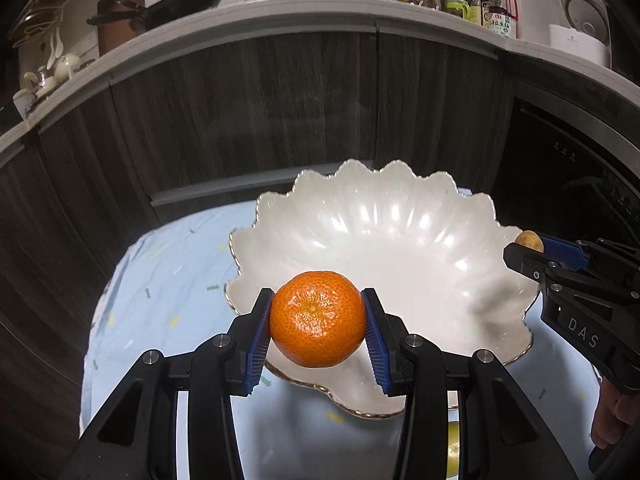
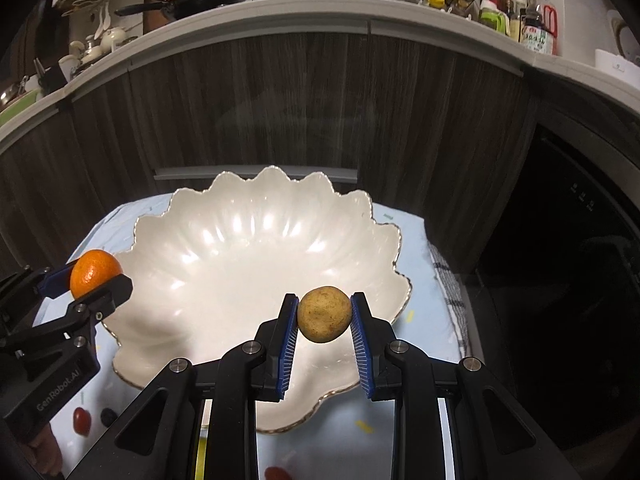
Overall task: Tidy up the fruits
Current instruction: 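Open both tools to drop the tangerine and brown fruit into the bowl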
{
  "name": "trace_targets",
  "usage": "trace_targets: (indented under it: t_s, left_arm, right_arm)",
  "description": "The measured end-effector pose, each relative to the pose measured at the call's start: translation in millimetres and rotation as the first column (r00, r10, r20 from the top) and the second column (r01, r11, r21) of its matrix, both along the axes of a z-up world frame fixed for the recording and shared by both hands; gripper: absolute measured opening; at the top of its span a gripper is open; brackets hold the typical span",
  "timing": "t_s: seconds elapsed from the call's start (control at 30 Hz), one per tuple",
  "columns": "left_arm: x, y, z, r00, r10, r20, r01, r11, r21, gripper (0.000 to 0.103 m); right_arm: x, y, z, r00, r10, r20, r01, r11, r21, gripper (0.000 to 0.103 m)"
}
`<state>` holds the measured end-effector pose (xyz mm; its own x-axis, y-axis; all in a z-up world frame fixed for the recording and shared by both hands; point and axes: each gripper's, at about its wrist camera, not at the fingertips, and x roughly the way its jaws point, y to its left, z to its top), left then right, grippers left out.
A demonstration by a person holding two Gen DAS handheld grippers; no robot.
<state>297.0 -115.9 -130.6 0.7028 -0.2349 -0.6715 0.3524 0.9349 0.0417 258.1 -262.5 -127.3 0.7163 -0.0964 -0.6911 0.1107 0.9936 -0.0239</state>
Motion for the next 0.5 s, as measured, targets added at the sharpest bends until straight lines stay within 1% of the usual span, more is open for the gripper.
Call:
trace_targets:
  t_s: [0.07, 0.1, 0.13, 0.17, 0.2, 0.23, 0.27, 0.3, 0.4, 0.43, 0.47, 0.5]
  left_arm:
    - [2.2, -0.5, -2.6, 1.000, -0.006, -0.026, 0.006, 1.000, -0.010, 0.043]
    - [2.2, -0.9, -3.1, 1.000, -0.006, -0.027, 0.005, 1.000, -0.009, 0.044]
    - [1.8, -1.1, -3.1, 1.000, -0.003, -0.024, 0.003, 1.000, -0.004, 0.044]
    - [1.3, -1.5, -2.8, 1.000, -0.004, -0.021, 0.004, 1.000, -0.002, 0.050]
    - [0.4, -1.7, -1.7, 1.000, -0.001, -0.012, 0.001, 1.000, -0.001, 0.061]
    - [-1.5, -1.4, 0.3, 1.000, 0.009, 0.006, -0.009, 1.000, 0.002, 0.066]
    - [-3.0, -0.7, 2.4, 1.000, 0.016, 0.023, -0.016, 1.000, 0.004, 0.071]
    - [-3.9, -0.6, 4.4, 0.999, 0.016, 0.032, -0.017, 1.000, 0.003, 0.072]
    - [-3.6, 0.2, 8.5, 0.999, 0.022, 0.043, -0.022, 1.000, 0.008, 0.072]
    - [-4.1, 0.9, 9.7, 0.999, 0.025, 0.047, -0.026, 1.000, 0.008, 0.073]
    - [-5.2, 1.6, 11.5, 0.998, 0.031, 0.053, -0.032, 0.999, 0.009, 0.075]
    - [-6.7, 2.7, 13.5, 0.997, 0.039, 0.060, -0.039, 0.999, 0.008, 0.078]
  right_arm:
    - [2.3, 0.4, -3.3, 1.000, 0.004, -0.012, -0.004, 1.000, 0.002, 0.027]
    - [2.6, 0.1, -4.3, 1.000, 0.001, -0.013, -0.001, 1.000, 0.003, 0.028]
    - [2.8, -0.4, -5.3, 1.000, -0.001, -0.014, 0.001, 1.000, 0.005, 0.031]
    - [3.3, -0.3, -5.2, 1.000, -0.001, -0.012, 0.001, 1.000, 0.005, 0.033]
    - [3.1, -0.8, -5.1, 1.000, -0.006, -0.009, 0.006, 1.000, 0.003, 0.039]
    - [2.7, -1.4, -4.7, 1.000, -0.012, -0.005, 0.012, 1.000, 0.001, 0.045]
    - [2.0, -2.1, -3.8, 1.000, -0.019, 0.000, 0.019, 1.000, -0.001, 0.048]
    - [1.6, -2.9, -2.7, 1.000, -0.024, 0.005, 0.024, 1.000, -0.002, 0.054]
    - [-0.4, -3.7, 1.3, 0.999, -0.034, 0.017, 0.034, 0.999, -0.009, 0.057]
    - [-1.1, -4.0, 2.5, 0.999, -0.038, 0.020, 0.038, 0.999, -0.011, 0.062]
    - [-2.1, -4.3, 4.2, 0.999, -0.044, 0.026, 0.045, 0.999, -0.012, 0.065]
    - [-4.2, -4.6, 6.3, 0.998, -0.050, 0.035, 0.050, 0.999, -0.012, 0.070]
